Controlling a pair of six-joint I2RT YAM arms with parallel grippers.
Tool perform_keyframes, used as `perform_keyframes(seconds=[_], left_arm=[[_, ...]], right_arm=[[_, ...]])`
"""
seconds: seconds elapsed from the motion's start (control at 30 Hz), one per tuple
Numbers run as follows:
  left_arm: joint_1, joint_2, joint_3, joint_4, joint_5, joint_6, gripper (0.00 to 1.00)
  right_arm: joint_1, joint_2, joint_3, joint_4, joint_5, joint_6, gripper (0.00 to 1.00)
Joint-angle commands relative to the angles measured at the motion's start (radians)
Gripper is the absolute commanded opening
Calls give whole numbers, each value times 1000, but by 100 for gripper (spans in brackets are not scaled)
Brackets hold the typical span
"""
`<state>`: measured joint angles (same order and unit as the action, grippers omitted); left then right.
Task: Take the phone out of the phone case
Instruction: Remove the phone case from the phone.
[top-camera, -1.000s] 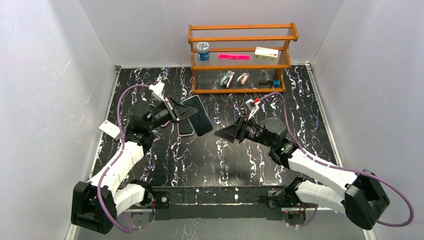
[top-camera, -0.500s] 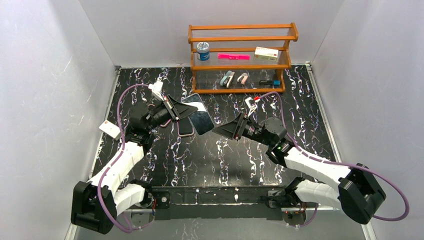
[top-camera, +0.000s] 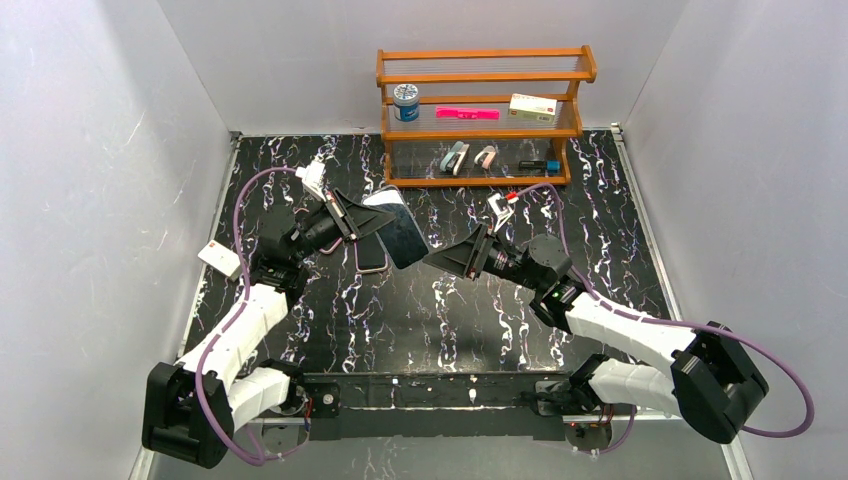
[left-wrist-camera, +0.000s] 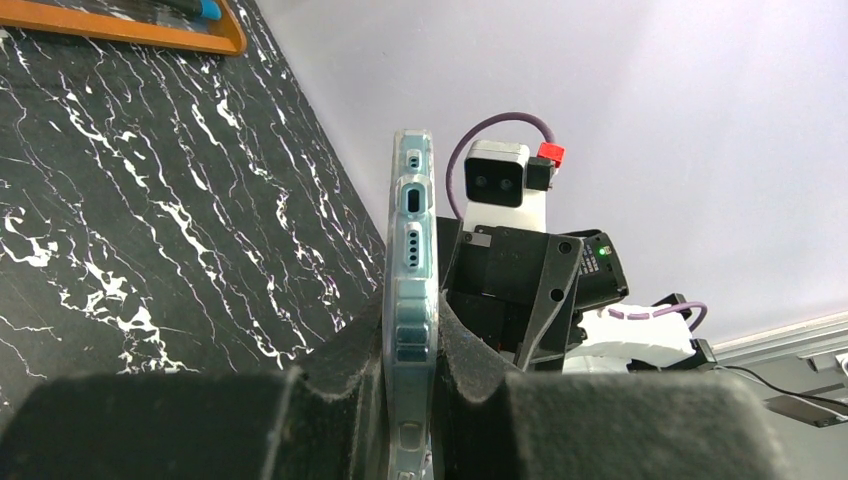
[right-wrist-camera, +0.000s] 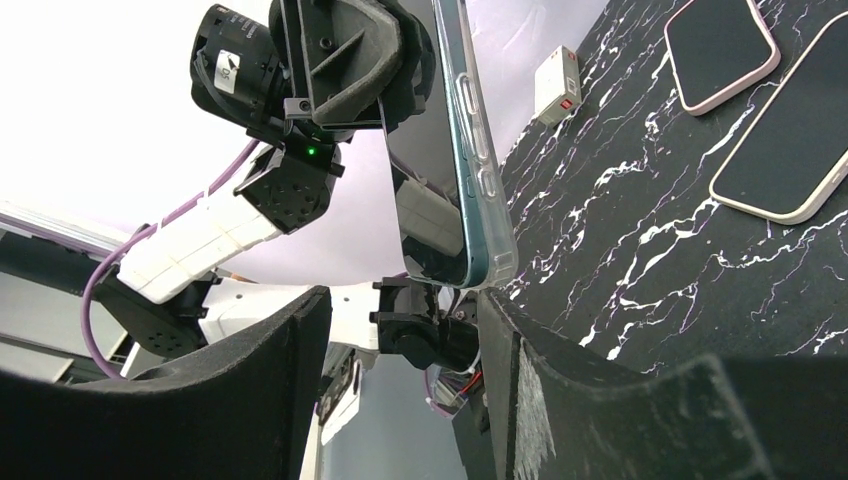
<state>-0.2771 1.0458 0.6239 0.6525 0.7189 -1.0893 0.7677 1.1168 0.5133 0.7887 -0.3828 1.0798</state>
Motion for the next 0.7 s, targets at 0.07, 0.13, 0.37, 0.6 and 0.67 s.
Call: perform_keyframes(seconds=[0.07,0.13,0.37,0.6,0.67], left_arm=[[-8,-27,-9,72,25,-9,0],[-7,-27,-12,72,23,-8,0],[-14,-30,-10,72,27,-9,0],[-51,-34,5,76,59,-50,0],[-67,-41,4,79,62,-68,0]], right_arm=[[4,9,29,87,-18,15,63],[4,10,31,90,-18,17,62],[4,8,29,86,-9,12,62],[4,29,28,102,-3,3,63],[4,33,27,104,3,0,63]])
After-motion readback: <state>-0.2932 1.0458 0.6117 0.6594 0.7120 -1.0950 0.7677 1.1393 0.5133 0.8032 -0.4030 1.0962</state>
